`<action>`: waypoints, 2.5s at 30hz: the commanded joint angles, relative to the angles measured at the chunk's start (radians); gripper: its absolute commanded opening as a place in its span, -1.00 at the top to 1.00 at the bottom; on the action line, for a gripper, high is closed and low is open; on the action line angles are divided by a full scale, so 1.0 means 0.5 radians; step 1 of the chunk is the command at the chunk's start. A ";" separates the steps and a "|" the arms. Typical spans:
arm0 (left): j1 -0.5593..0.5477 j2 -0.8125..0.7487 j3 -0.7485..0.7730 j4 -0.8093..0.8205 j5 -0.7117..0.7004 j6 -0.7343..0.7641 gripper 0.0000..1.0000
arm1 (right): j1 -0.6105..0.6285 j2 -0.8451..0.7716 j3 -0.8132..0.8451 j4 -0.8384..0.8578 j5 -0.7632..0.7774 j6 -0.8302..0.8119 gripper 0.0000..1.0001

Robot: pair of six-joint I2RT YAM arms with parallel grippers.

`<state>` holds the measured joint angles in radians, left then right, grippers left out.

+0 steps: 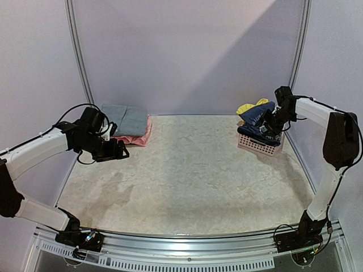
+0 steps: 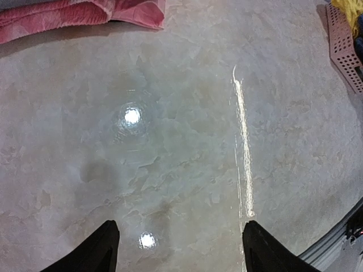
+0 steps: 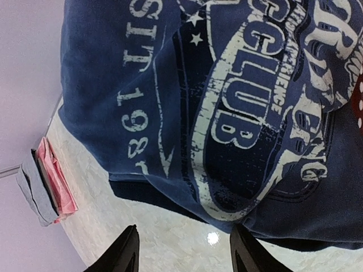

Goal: Fold and stack the mixed laundry pile
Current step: Pick up the crumpled tank top from the bin.

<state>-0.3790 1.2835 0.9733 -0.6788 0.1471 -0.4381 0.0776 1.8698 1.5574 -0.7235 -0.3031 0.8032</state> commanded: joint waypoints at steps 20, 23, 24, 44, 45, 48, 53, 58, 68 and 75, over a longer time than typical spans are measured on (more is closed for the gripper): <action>-0.021 0.180 0.147 -0.097 0.054 0.152 -0.48 | -0.054 0.135 -0.038 0.115 0.001 0.005 0.09; -0.021 0.185 0.146 -0.099 0.059 0.152 -0.48 | -0.054 0.132 -0.032 0.076 0.042 -0.038 -0.05; -0.021 0.185 0.143 -0.095 0.061 0.149 -0.48 | -0.054 0.131 -0.027 0.060 0.055 -0.050 -0.06; -0.021 0.239 0.179 -0.126 0.073 0.170 -0.45 | -0.054 0.335 0.278 -0.043 0.087 -0.176 0.92; -0.022 0.244 0.179 -0.127 0.075 0.169 -0.45 | -0.055 0.339 0.290 -0.048 0.093 -0.179 0.97; -0.021 0.263 0.193 -0.121 0.079 0.169 -0.45 | -0.054 0.347 0.338 -0.093 0.107 -0.196 1.00; -0.021 0.298 0.235 -0.123 0.088 0.171 -0.45 | -0.054 0.310 0.459 -0.235 0.176 -0.264 1.00; -0.025 0.339 0.289 -0.117 0.126 0.168 -0.43 | -0.051 0.200 0.639 -0.357 0.152 -0.384 1.00; -0.058 0.373 0.417 -0.103 0.204 0.163 -0.37 | 0.152 -0.115 1.033 -0.458 -0.084 -0.691 1.00; -0.097 0.314 0.451 -0.118 0.241 0.168 -0.33 | 0.310 -0.309 1.330 -0.409 -0.158 -0.716 1.00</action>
<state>-0.4046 1.4609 1.1767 -0.7261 0.2470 -0.3664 0.1902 1.7924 2.1407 -0.9546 -0.3176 0.4755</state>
